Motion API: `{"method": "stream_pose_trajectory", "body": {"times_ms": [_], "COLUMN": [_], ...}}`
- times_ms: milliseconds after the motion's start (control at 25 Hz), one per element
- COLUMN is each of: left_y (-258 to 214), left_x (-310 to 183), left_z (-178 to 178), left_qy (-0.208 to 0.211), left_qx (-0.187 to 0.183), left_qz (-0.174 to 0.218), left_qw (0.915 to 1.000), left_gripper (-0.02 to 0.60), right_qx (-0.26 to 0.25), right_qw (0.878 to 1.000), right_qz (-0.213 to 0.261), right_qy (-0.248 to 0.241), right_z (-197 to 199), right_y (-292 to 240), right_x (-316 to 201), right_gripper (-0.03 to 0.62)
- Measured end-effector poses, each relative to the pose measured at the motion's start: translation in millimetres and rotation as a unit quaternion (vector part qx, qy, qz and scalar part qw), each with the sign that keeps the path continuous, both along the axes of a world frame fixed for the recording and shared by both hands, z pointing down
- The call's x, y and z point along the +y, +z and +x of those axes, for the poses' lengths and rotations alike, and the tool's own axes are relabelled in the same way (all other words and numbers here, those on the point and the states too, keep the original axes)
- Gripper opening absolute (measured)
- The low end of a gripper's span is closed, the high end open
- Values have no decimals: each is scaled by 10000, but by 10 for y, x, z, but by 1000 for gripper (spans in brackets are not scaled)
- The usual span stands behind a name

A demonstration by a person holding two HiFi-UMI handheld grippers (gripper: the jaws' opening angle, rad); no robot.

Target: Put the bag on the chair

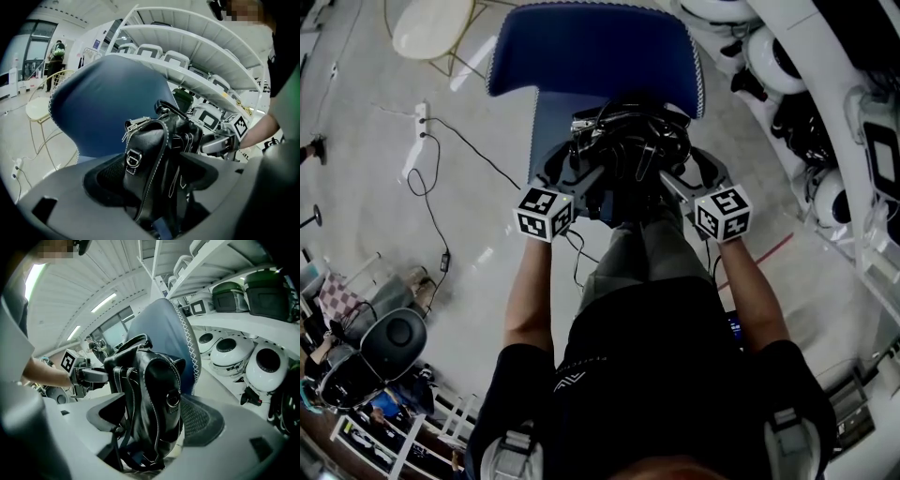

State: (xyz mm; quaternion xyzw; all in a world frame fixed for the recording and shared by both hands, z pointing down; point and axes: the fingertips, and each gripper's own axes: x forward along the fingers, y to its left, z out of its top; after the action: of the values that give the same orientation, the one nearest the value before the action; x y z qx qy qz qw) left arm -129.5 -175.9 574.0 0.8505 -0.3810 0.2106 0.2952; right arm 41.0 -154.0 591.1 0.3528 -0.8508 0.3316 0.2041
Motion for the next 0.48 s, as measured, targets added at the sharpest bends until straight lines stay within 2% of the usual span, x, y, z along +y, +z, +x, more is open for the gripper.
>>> {"method": "stream_pose_trajectory", "body": {"times_ms": [320,480], "left_y": [-226,-310], "left_x": [124,244], "left_z": [-107,-91], "left_qy": [-400,-504], "left_qx": [133,248], "left_qz": [33,83], "left_qw": [9991,9984], "left_gripper": [346,298], "right_qx": [-116,-61], "right_qw": [9986,9982], "right_qz": [51,205], "right_qy": [520,561], "right_z": [102,128], "right_y": [-229,-318], "right_x": [37,86], "right_gripper": [339,337]}}
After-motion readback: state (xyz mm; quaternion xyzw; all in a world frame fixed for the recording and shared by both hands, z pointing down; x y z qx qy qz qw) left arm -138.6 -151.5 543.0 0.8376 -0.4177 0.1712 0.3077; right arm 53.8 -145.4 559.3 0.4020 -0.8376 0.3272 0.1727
